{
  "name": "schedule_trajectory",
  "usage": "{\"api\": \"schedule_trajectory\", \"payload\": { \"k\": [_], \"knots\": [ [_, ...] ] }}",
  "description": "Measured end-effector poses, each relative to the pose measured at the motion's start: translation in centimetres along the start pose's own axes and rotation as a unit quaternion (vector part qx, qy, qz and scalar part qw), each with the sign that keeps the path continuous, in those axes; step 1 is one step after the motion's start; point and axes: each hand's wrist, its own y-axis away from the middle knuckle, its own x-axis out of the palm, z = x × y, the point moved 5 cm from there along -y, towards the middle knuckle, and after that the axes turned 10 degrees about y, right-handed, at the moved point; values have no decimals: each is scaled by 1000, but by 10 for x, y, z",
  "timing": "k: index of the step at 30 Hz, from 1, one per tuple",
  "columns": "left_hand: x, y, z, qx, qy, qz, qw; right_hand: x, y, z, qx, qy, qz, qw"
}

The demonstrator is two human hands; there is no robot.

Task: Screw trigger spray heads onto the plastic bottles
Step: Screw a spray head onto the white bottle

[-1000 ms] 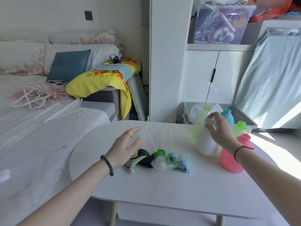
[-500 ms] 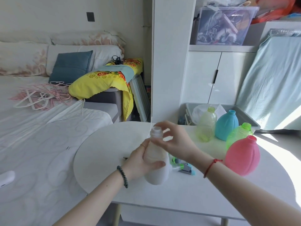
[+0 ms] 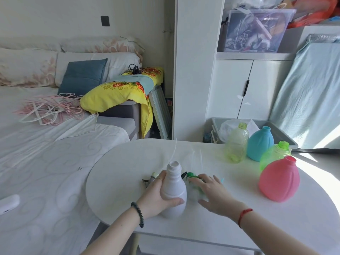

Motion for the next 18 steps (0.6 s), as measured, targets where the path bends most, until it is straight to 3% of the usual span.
{"api": "schedule_trajectory", "payload": {
  "k": [3,8,13,18],
  "knots": [
    [3,-1,4,0,12,8,1000,-6,2,-7,-11,-22,-53,998],
    [4,-5,8,-12,11,22,1000,-71,12,-26,-29,-216,-152,964],
    [5,-11,6,-14,8,26,1000,-173,25,-42,23,-351,-286,891],
    [6,-11,1,-7,-1,24,1000,-234,26,-35,-4,-573,-237,784]
  ]
}}
